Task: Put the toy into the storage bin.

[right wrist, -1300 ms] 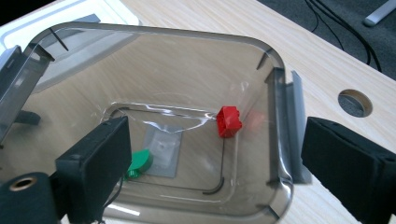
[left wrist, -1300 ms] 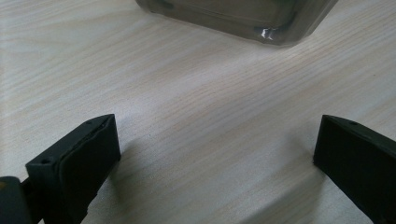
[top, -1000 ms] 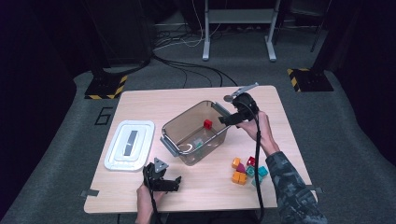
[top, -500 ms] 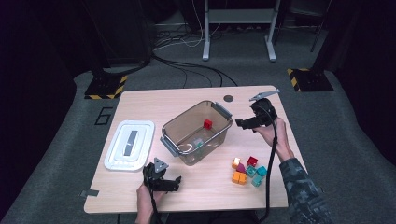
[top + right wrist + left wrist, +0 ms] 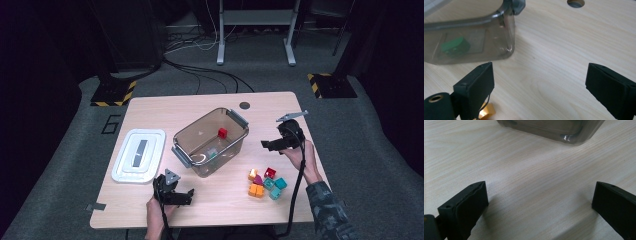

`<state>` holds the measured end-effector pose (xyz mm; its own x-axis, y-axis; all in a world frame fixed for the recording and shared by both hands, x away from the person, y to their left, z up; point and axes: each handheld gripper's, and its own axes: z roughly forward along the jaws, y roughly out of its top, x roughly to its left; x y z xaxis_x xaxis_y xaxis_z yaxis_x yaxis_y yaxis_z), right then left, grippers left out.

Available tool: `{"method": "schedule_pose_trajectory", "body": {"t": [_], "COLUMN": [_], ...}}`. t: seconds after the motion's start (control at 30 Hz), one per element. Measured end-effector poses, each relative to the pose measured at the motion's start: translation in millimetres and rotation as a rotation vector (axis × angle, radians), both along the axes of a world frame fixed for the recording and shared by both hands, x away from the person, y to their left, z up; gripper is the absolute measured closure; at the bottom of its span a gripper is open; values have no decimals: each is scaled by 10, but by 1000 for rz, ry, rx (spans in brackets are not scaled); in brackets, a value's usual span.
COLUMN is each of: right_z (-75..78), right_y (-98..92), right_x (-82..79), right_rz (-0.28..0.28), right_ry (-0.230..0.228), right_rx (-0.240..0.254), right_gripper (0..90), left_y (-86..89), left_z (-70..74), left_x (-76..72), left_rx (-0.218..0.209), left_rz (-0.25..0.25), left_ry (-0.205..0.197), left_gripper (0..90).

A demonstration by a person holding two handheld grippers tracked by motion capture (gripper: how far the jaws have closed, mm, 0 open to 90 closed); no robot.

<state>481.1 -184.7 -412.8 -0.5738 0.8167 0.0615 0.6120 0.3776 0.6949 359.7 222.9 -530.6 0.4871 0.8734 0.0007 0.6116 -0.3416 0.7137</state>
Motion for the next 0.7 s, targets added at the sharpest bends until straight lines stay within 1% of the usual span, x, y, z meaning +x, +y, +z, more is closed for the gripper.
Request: {"method": "schedule_pose_trajectory", "body": {"t": [0.13,0.17,0.2,0.23,0.27,0.3,0.37,0.47,0.53,0.63,0.7], "right_z": [-110,-138,-162,-191,-214,-243,-303,-392,-445,-516,-558], "right_y": [6,0,5,0,4,-7,-12,-28,-31,-36,-30], "right_x": [-66,-75,-92,-105,-122,-131,-153,-179,-199,-229,-254], "right_rz": [6,18,12,19,12,23,16,22,18,31,27], "right_ry": [17,14,27,25,39,41,54,73,95,117,130], "right_rx": [-15,-25,-21,-25,-24,-32,-32,-48,-49,-67,-80], "right_gripper": [76,76,75,74,73,71,64,52,46,36,35], "left_y": [0,1,1,-1,0,0,0,-1,-2,-3,-3], "left_z": [0,0,0,-1,-1,0,-1,-2,-3,-3,-3], "left_x": [-1,1,0,0,1,0,0,0,1,0,-1], "left_rx": [1,1,1,-2,0,0,-1,-4,-5,-6,-6], "left_rz": [1,-1,-1,0,-1,-1,0,0,1,1,1], "left_ry": [-1,-2,0,-1,-2,-1,-1,0,-2,-1,0], "left_gripper": [1,1,2,1,1,1,1,1,1,1,1]}}
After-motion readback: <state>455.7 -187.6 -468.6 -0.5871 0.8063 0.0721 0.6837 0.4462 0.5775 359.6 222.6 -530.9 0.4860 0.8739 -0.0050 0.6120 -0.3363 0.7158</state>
